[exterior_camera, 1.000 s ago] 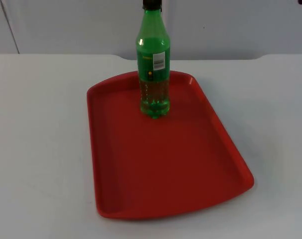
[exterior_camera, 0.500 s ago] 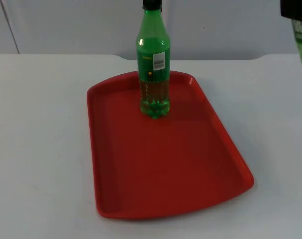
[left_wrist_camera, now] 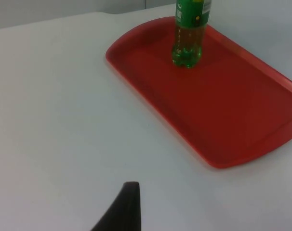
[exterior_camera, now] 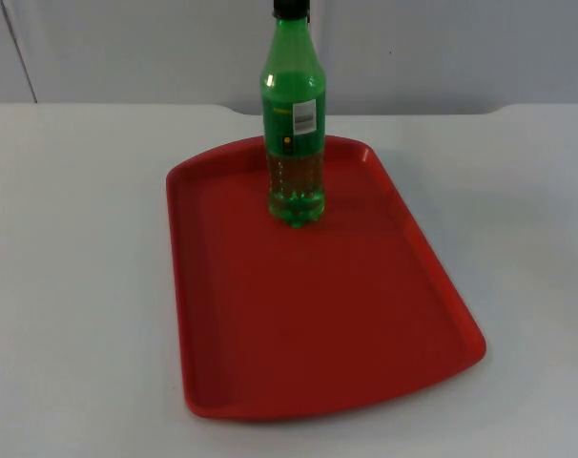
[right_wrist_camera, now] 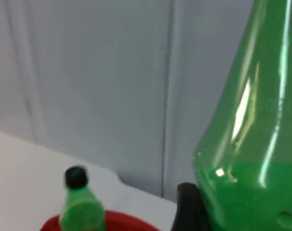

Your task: Place the bottle upright on the tray.

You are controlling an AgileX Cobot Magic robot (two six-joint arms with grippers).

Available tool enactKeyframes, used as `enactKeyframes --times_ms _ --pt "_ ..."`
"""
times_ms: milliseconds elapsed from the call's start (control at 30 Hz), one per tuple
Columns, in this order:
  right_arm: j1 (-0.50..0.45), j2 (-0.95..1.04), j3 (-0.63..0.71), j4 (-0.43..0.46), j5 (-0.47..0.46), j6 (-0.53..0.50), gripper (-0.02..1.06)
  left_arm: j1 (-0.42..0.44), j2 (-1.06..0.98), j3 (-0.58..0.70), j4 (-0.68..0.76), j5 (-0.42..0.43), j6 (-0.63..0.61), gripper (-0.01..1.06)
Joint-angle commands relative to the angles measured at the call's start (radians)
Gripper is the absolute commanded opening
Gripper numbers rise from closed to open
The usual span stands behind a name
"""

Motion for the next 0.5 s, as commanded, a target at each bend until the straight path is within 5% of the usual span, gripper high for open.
enactKeyframes --times_ms 0,67,267,367,467 --pt "0.002 0.018 -0.024 -0.115 -0.041 0.164 0.00 -0.006 -0.004 0.005 -0.012 -0.003 0.000 1.05" --pt "0.002 0.059 -0.029 -0.145 -0.123 0.239 0.00 -0.006 -0.004 0.005 -0.012 -0.003 0.000 1.05" --pt "0.048 0.123 -0.029 -0.147 -0.217 0.206 0.00 -0.006 -0.004 0.005 -0.012 -0.003 0.000 1.05" --pt "0.137 0.171 -0.030 -0.104 -0.327 0.125 0.00 -0.006 -0.004 0.005 -0.012 -0.003 0.000 1.05" --pt "0.168 0.207 -0.037 0.006 -0.327 0.009 0.00 -0.006 -0.004 0.005 -0.012 -0.003 0.000 1.05"
